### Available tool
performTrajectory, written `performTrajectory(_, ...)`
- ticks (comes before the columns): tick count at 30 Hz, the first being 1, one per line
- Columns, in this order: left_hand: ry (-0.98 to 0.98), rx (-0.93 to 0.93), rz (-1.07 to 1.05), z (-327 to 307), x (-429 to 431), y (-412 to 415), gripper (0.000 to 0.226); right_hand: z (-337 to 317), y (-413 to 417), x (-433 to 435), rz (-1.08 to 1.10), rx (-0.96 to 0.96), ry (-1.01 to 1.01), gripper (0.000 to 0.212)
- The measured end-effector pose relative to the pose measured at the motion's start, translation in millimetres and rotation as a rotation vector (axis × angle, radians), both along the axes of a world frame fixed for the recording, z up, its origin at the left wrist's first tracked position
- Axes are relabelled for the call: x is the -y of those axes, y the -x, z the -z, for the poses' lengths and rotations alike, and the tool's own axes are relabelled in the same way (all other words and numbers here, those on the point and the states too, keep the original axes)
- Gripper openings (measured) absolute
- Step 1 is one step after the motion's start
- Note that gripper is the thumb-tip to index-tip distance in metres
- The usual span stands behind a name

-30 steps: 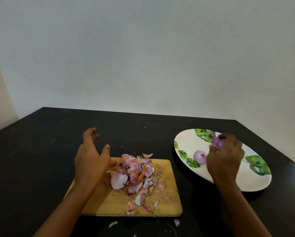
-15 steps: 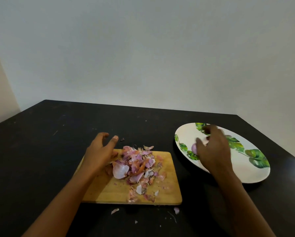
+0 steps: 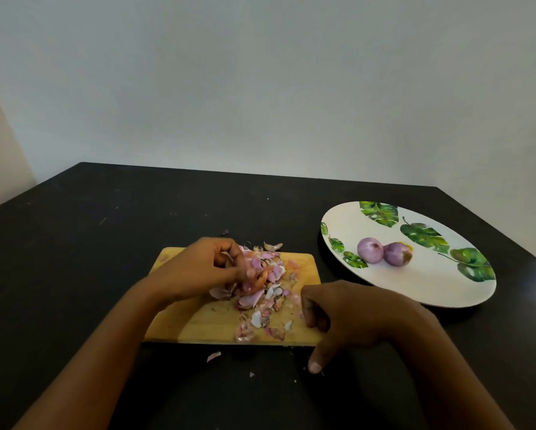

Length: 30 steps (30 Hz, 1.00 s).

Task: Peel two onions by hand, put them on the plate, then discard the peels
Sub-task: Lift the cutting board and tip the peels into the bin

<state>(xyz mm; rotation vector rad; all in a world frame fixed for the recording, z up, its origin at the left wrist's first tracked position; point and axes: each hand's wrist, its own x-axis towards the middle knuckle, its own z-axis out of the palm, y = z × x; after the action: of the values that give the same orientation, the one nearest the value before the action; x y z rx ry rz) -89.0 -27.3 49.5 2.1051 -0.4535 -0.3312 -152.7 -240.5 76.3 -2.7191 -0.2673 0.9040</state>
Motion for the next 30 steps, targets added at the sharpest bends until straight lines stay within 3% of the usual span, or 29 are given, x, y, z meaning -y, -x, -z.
performTrajectory(3, 0.058, 0.085, -0.094, -3, -1, -1, 0.014, 6, 5, -6, 0.016, 0.102, 0.088, 0.041)
performTrajectory(5, 0.015, 0.005, -0.003, -13, -8, 2, 0.013, 9, 8, -10, 0.041, 0.158, 0.08, 0.04)
performTrajectory(8, -0.274, -0.099, 0.246, -28, -18, 13, 0.021, 11, 8, -10, 0.032, 0.197, 0.075, 0.036)
performTrajectory(11, -0.62, -0.144, 0.336, -36, -17, 24, 0.028, 12, 9, -14, -0.008, 0.191, 0.054, 0.03)
performTrajectory(13, -0.718, -0.232, 0.398, -38, -11, 30, 0.028, 11, 10, -16, -0.014, 0.184, 0.024, 0.045)
performTrajectory(15, -0.799, -0.283, 0.428, -36, -5, 35, 0.031, 9, 10, -16, 0.019, 0.201, -0.042, 0.045)
performTrajectory(19, -1.03, -0.12, 0.373, -29, 9, 40, 0.039, 4, 8, -10, 0.156, 0.326, -0.209, 0.034)
performTrajectory(22, -1.093, -0.077, 0.383, -24, 17, 42, 0.039, 0, 11, -1, 0.128, 0.242, -0.068, 0.031)
performTrajectory(25, -1.032, -0.074, 0.389, -24, 15, 41, 0.033, -3, 13, -4, 0.052, 0.094, 0.129, 0.037)
performTrajectory(27, -0.986, -0.091, 0.405, -23, 12, 40, 0.03, -4, 14, -11, 0.019, 0.093, 0.188, 0.047)
performTrajectory(30, -0.958, -0.126, 0.401, -22, 10, 37, 0.028, -3, 15, -20, -0.035, 0.127, 0.205, 0.047)
